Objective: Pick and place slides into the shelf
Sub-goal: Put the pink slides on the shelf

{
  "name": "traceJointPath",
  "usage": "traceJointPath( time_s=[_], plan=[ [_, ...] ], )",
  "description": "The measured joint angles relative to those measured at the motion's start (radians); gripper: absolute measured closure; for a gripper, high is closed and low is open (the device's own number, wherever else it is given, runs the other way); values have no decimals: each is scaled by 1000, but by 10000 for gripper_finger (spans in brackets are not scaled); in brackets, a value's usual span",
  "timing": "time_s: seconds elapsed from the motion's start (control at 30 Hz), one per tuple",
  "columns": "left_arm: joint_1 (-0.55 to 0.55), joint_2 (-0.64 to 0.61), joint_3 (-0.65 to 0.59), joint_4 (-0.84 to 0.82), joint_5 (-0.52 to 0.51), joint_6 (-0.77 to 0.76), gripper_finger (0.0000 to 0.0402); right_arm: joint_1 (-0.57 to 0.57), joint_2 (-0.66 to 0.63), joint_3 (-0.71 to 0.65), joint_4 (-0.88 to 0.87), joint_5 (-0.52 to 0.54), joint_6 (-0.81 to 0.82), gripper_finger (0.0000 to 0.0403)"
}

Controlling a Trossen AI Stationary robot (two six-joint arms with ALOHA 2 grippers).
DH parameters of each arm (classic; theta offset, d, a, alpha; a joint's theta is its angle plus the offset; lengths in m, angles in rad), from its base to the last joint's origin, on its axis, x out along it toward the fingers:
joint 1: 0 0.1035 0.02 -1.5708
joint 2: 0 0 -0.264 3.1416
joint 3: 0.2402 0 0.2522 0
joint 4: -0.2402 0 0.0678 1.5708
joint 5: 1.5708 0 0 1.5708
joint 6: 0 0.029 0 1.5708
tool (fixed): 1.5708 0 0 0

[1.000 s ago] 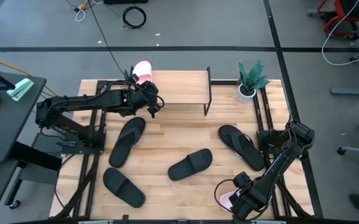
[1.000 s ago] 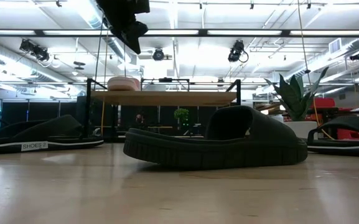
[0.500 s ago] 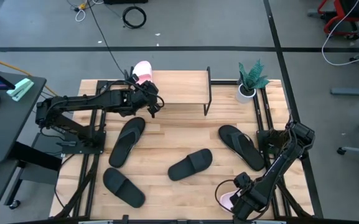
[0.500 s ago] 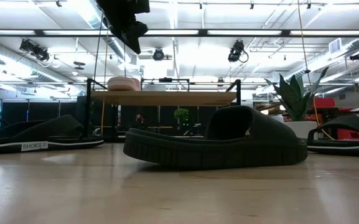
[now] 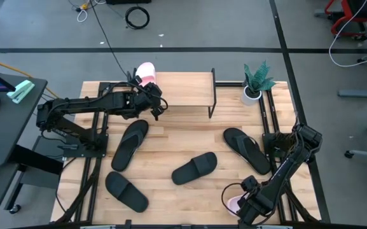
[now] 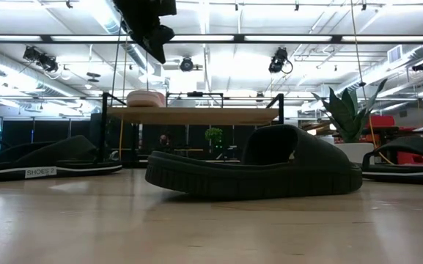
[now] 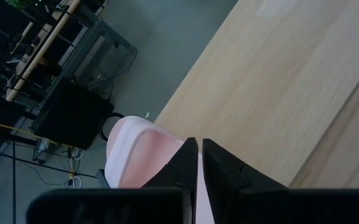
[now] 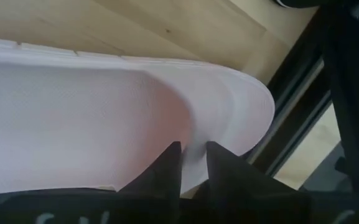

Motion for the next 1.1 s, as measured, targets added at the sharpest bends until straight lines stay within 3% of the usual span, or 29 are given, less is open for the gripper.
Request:
traceJointPath(
  time_s=[0.1, 0.27, 0.53, 0.67, 0.83, 1.1],
  plan=[
    [0, 0, 0, 0, 0, 0, 373, 5, 0, -1, -1, -23, 0, 321],
    [0, 0, 0, 0, 0, 0, 366, 16, 0, -2, -33, -150, 2, 322],
    [0, 0, 0, 0, 0, 1, 375, 63, 0, -1, -56, -87, 82, 343],
    [0, 0, 0, 0, 0, 1, 378, 81, 0, -2, -61, 40, 110, 390],
    [0, 0, 0, 0, 0, 1, 371, 64, 1, 24, -50, 199, 94, 387],
    [0, 0, 0, 0, 0, 9, 375, -9, -1, 203, -40, 819, -299, 388]
  ],
)
